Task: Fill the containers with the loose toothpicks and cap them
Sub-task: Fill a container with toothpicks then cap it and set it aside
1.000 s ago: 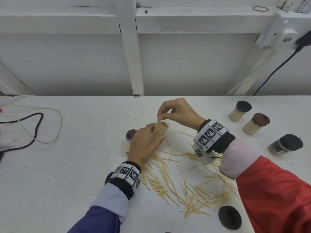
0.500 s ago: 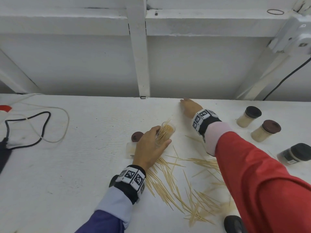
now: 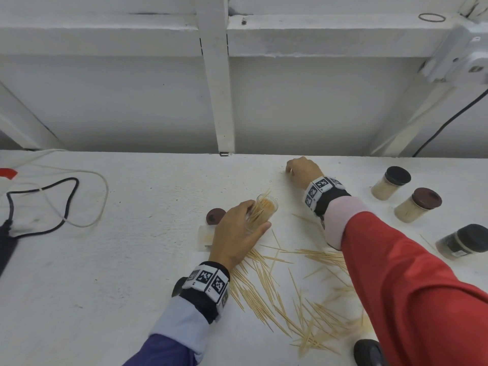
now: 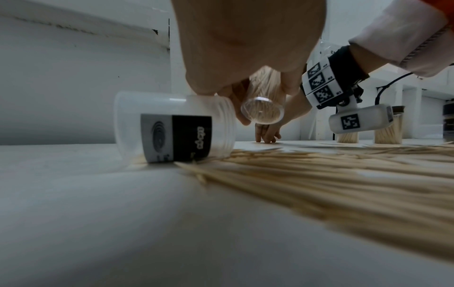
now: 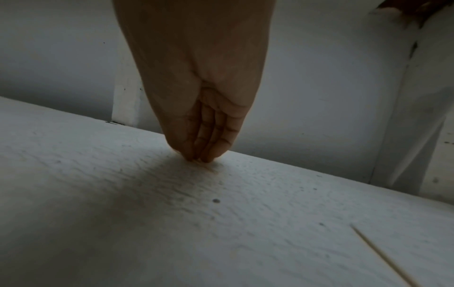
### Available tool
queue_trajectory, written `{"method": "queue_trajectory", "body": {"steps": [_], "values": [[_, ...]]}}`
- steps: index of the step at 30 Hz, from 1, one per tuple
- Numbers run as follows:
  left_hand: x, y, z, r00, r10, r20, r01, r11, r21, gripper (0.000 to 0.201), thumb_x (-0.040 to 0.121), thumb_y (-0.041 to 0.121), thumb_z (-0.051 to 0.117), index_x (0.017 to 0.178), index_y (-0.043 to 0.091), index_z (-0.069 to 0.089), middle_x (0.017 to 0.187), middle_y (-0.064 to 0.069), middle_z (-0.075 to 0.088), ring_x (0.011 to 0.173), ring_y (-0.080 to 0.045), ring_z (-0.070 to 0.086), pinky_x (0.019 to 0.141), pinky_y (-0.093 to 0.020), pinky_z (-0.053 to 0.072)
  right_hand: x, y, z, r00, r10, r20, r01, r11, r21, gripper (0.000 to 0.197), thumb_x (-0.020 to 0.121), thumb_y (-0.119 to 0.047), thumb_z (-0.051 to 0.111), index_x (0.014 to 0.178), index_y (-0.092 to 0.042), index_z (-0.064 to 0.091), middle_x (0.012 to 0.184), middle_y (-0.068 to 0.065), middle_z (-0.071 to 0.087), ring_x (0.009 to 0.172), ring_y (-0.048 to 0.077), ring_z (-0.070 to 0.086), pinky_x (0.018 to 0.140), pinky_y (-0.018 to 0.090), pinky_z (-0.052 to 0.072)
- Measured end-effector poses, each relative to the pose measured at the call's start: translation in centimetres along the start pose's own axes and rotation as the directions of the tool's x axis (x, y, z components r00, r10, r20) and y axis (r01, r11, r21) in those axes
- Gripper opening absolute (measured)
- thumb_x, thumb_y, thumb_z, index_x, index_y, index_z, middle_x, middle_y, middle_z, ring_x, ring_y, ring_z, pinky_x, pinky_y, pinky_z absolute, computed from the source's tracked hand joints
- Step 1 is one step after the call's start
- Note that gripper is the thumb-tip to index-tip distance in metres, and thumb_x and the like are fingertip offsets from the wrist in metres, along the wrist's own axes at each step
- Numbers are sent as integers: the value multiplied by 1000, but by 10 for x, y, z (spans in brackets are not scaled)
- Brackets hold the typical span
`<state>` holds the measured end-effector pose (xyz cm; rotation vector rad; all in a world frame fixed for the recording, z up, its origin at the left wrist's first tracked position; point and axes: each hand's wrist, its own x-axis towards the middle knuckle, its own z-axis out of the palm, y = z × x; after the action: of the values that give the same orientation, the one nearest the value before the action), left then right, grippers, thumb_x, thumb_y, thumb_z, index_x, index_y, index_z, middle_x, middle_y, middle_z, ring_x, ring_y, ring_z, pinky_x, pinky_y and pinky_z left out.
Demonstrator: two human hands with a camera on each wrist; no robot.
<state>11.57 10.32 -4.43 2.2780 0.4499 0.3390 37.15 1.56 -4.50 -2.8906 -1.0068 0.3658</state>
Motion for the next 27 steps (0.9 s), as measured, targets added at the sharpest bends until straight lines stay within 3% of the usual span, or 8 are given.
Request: {"method": "queue_trajectory", "body": {"steps": [10, 14, 17, 20, 24, 27], "values": [[0, 1, 0, 1000, -5, 14, 5, 1000, 5, 59, 87, 47, 67, 135, 17, 49, 124, 4, 59, 115, -12, 52, 97, -28, 43, -17, -4, -1, 996, -90, 28, 92, 992, -90, 21, 81, 3, 51, 93, 1, 68, 102, 15, 64, 90, 34, 63, 75, 35, 51], [-1, 1, 0, 1000, -2, 14, 1, 1000, 4, 59, 87, 47, 67, 135, 17, 49, 125, 4, 59, 115, -11, 52, 96, -25, 41, -24, -9, -3, 983, -175, 54, 183, 955, -235, 16, 86, 3, 46, 89, -4, 60, 97, 14, 59, 83, 31, 58, 68, 31, 40], [-1, 0, 1, 1000, 5, 9, -5, 1000, 3, 59, 87, 48, 67, 134, 18, 50, 123, 5, 59, 114, -11, 52, 96, -25, 41, -31, -14, -5, 981, -189, 52, 195, 912, -360, 15, 90, 4, 42, 83, -9, 47, 84, 10, 47, 74, 27, 47, 67, 31, 36], [-1, 0, 1, 1000, 3, 7, -3, 1000, -1, 58, 87, 48, 67, 134, 18, 50, 122, 6, 59, 113, -10, 52, 96, -26, 42, -38, -17, -5, 982, -180, 51, 184, 883, -431, 15, 91, 2, 44, 83, -11, 45, 78, 6, 44, 73, 25, 46, 67, 30, 36], [0, -1, 1, 1000, 1, 14, -1, 1000, 7, 59, 86, 47, 67, 134, 17, 50, 123, 4, 59, 114, -12, 52, 97, -29, 43, -45, -16, -3, 987, -130, 95, 156, 920, -359, 7, 89, -7, 47, 85, -12, 50, 88, 3, 51, 78, 23, 49, 68, 30, 37], [0, -2, 1, 1000, 0, 12, 0, 1000, 14, 61, 86, 49, 67, 135, 17, 49, 124, 3, 59, 115, -13, 53, 98, -32, 44, -50, -13, -4, 993, -92, 69, 98, 992, -81, 4, 88, -15, 56, 89, -11, 58, 92, 3, 58, 81, 22, 55, 69, 30, 41]]}}
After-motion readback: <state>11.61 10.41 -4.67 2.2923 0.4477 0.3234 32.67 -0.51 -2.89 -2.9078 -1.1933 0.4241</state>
